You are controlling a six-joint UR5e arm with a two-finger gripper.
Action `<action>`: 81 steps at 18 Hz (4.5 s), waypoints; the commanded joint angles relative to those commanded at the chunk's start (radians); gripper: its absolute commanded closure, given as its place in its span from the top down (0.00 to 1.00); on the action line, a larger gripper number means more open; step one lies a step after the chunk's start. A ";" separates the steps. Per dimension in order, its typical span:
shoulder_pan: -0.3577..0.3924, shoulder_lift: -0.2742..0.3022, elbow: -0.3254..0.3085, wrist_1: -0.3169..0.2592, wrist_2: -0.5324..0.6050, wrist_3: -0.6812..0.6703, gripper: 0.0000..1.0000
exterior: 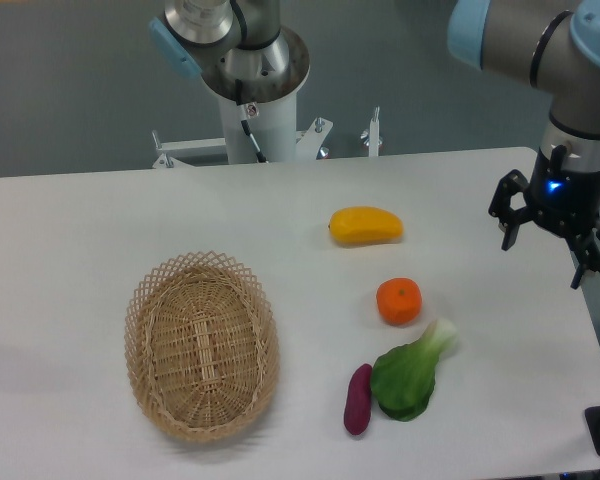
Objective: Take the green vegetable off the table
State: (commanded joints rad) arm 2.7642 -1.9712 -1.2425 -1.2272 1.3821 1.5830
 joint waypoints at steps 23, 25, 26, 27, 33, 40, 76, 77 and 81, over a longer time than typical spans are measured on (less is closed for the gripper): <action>-0.126 -0.167 -0.129 0.186 0.026 -0.239 1.00; -0.130 -0.195 -0.129 0.190 0.075 -0.255 1.00; -0.130 -0.201 -0.127 0.195 0.084 -0.267 1.00; -0.130 -0.204 -0.136 0.198 0.087 -0.281 1.00; -0.150 -0.232 -0.216 0.314 0.095 -0.354 1.00; -0.173 -0.227 -0.287 0.376 0.175 -0.353 1.00; -0.116 -0.020 -0.247 0.483 -0.185 -0.501 0.22; -0.133 0.001 -0.248 0.483 -0.198 -0.532 0.22; -0.173 0.069 -0.265 0.482 -0.227 -0.649 0.22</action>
State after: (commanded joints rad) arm 2.5909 -1.9023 -1.5079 -0.7455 1.1551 0.9345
